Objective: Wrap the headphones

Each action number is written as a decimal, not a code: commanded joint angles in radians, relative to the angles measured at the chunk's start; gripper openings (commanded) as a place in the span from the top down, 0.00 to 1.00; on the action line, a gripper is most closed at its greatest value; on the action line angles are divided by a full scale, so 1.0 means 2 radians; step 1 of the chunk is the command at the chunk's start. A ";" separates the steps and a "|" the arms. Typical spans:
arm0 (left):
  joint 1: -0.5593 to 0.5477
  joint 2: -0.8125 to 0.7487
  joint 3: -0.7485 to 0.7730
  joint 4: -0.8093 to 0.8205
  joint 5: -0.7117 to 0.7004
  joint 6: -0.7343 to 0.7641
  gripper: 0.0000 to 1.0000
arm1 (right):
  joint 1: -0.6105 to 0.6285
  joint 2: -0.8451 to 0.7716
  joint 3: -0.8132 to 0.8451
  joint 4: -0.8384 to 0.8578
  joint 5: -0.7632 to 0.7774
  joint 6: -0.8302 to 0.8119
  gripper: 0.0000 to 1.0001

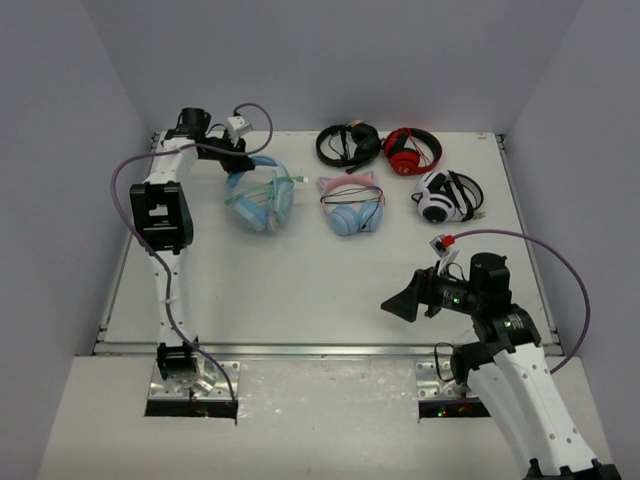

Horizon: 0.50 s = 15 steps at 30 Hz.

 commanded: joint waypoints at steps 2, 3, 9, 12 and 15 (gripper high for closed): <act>-0.024 0.039 0.054 -0.052 0.043 0.065 0.93 | 0.007 0.016 0.011 0.018 -0.019 -0.009 0.01; -0.033 0.043 0.054 -0.053 0.030 0.073 0.94 | 0.007 0.019 0.011 0.021 -0.027 -0.007 0.01; -0.077 0.080 0.064 -0.051 -0.047 0.109 0.99 | 0.007 0.028 -0.001 0.036 -0.021 -0.004 0.01; -0.078 0.087 0.066 -0.046 -0.056 0.111 0.97 | 0.007 0.023 -0.004 0.042 -0.021 -0.002 0.01; -0.082 0.074 0.046 -0.029 -0.068 0.110 0.88 | 0.007 0.020 -0.006 0.048 -0.017 0.000 0.01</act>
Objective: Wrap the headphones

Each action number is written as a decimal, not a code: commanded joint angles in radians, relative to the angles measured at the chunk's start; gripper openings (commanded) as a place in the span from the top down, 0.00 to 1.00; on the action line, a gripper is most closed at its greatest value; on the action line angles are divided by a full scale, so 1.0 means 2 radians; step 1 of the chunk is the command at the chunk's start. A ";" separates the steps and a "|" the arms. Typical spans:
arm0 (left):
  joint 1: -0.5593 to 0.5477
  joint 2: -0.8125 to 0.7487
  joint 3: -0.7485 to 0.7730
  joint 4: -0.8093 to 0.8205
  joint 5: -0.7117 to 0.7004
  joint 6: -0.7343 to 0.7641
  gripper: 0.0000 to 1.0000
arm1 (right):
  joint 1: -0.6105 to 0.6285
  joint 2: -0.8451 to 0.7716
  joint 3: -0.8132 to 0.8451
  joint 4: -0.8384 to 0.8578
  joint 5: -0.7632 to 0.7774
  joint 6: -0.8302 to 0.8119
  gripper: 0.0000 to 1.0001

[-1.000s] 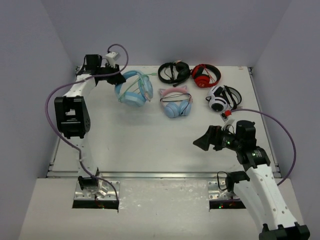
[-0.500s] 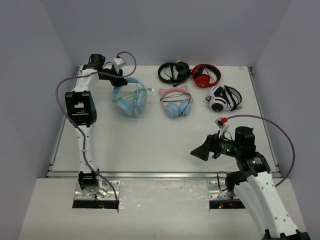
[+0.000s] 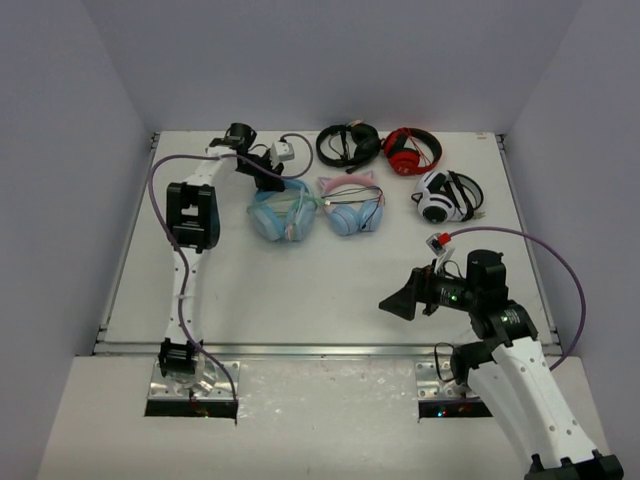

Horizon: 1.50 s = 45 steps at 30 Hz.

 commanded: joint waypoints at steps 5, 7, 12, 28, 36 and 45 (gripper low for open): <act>0.004 -0.059 -0.064 0.101 -0.064 -0.027 0.63 | 0.002 0.003 -0.002 0.024 -0.013 -0.003 0.01; 0.005 -0.078 -0.082 0.119 -0.082 -0.040 0.56 | 0.002 -0.002 -0.003 0.021 -0.012 -0.002 0.01; 0.006 -0.114 -0.094 0.148 -0.076 -0.070 0.00 | 0.002 -0.013 -0.001 0.011 0.001 -0.003 0.01; 0.002 -0.293 -0.168 0.303 -0.502 -0.535 0.00 | 0.001 0.015 0.053 -0.014 0.230 -0.024 0.01; -0.009 -0.677 -0.557 0.283 -0.586 -0.807 0.00 | 0.002 0.026 0.130 -0.041 0.433 -0.035 0.01; -0.012 -0.874 -0.656 0.155 -0.569 -0.647 0.00 | 0.002 -0.022 0.174 -0.092 0.468 -0.065 0.01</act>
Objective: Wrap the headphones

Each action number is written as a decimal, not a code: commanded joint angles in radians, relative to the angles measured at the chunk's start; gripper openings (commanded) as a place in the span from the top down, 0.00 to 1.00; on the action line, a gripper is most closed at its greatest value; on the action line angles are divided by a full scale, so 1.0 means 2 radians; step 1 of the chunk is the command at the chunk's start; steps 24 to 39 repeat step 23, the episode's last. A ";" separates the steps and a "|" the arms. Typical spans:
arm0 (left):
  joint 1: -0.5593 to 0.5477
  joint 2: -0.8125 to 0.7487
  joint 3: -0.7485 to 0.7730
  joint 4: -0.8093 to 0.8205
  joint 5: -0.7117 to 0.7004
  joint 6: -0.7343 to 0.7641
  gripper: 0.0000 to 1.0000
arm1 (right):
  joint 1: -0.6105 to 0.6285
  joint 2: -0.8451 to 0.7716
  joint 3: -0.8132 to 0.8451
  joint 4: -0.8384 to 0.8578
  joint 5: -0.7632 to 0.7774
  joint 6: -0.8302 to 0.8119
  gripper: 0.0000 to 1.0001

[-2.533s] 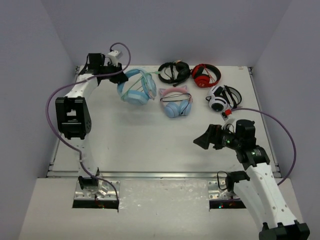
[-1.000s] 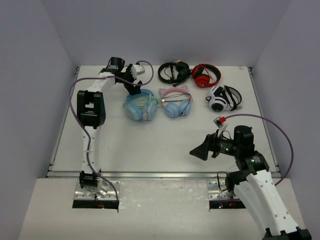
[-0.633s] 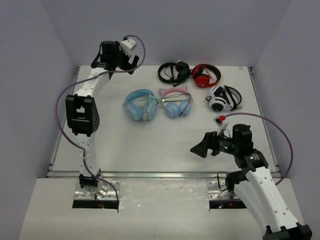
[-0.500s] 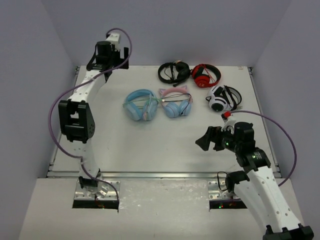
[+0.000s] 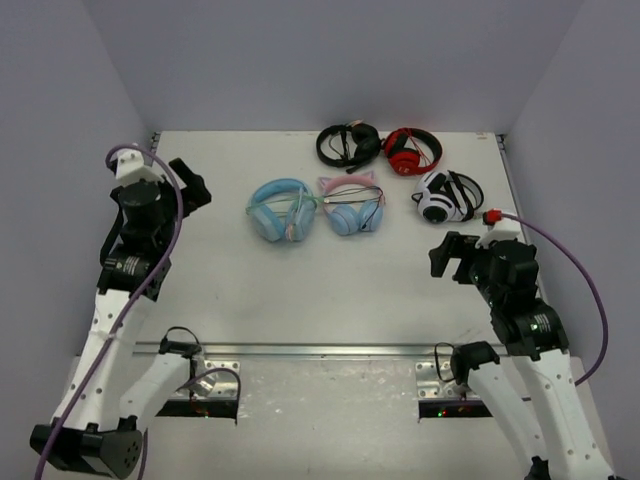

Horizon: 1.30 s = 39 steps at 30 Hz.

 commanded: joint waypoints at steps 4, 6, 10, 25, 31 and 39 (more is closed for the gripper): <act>-0.007 -0.130 -0.148 0.029 0.017 0.075 0.00 | 0.001 -0.034 0.019 -0.004 0.021 -0.030 0.01; 0.001 -0.148 -0.144 0.028 0.011 0.070 0.00 | 0.001 -0.040 0.008 -0.001 0.021 -0.032 0.01; 0.001 -0.168 -0.134 -0.006 -0.057 0.051 0.00 | 0.001 -0.039 -0.001 0.001 0.027 -0.040 0.01; -0.021 -0.225 -0.150 -0.002 -0.083 0.046 0.00 | 0.009 -0.030 -0.002 -0.009 0.013 -0.041 0.01; -0.021 -0.225 -0.150 -0.002 -0.083 0.046 0.00 | 0.009 -0.030 -0.002 -0.009 0.013 -0.041 0.01; -0.021 -0.225 -0.150 -0.002 -0.083 0.046 0.00 | 0.009 -0.030 -0.002 -0.009 0.013 -0.041 0.01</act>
